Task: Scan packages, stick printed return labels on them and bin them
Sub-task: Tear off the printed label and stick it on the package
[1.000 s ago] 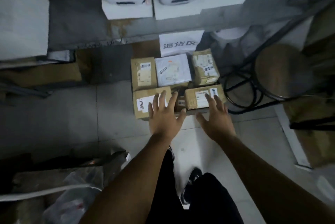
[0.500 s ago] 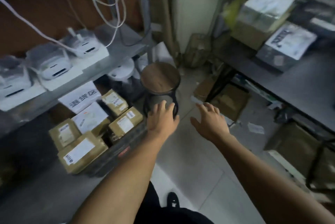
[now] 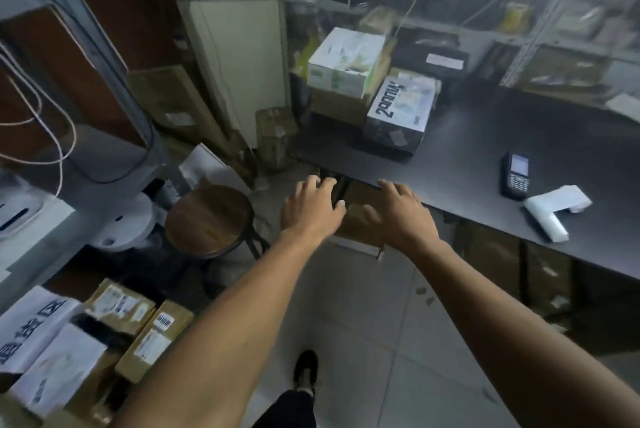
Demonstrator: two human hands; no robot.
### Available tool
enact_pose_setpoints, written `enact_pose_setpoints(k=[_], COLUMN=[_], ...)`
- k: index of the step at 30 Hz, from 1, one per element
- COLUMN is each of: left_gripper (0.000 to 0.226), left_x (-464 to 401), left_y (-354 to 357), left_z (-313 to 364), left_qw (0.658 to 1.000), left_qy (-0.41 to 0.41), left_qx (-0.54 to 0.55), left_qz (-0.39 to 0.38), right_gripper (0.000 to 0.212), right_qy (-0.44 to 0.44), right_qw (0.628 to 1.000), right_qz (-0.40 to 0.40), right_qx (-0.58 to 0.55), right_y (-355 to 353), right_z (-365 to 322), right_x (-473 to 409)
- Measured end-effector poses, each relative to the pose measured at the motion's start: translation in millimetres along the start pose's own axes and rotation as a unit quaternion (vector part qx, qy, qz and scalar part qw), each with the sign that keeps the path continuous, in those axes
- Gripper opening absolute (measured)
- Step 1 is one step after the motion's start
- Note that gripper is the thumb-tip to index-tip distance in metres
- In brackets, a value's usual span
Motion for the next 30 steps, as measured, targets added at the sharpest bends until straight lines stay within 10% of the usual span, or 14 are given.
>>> enact_pose_setpoints(k=[30], left_gripper=[0.049], left_x=[-386], left_y=[-59], left_z=[44], left_qw=[0.986], left_qy=[-0.075], left_qx=[0.077], left_qz=[0.130], right_gripper=[0.064], right_qy=[-0.026], right_qw=[0.983], right_qz=[-0.006], right_qx=[-0.184], right_y=[-102], right_z=[38], right_x=[-390])
Point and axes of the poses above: each hand's wrist, its own x-axis away from the middle knuckle, its own y-axis out of the palm, z = x × y, the point moved 4 cm from there along -x, towards the middle knuckle, and after that the axes turned 8 degrees about x, right-handed, at the moved point
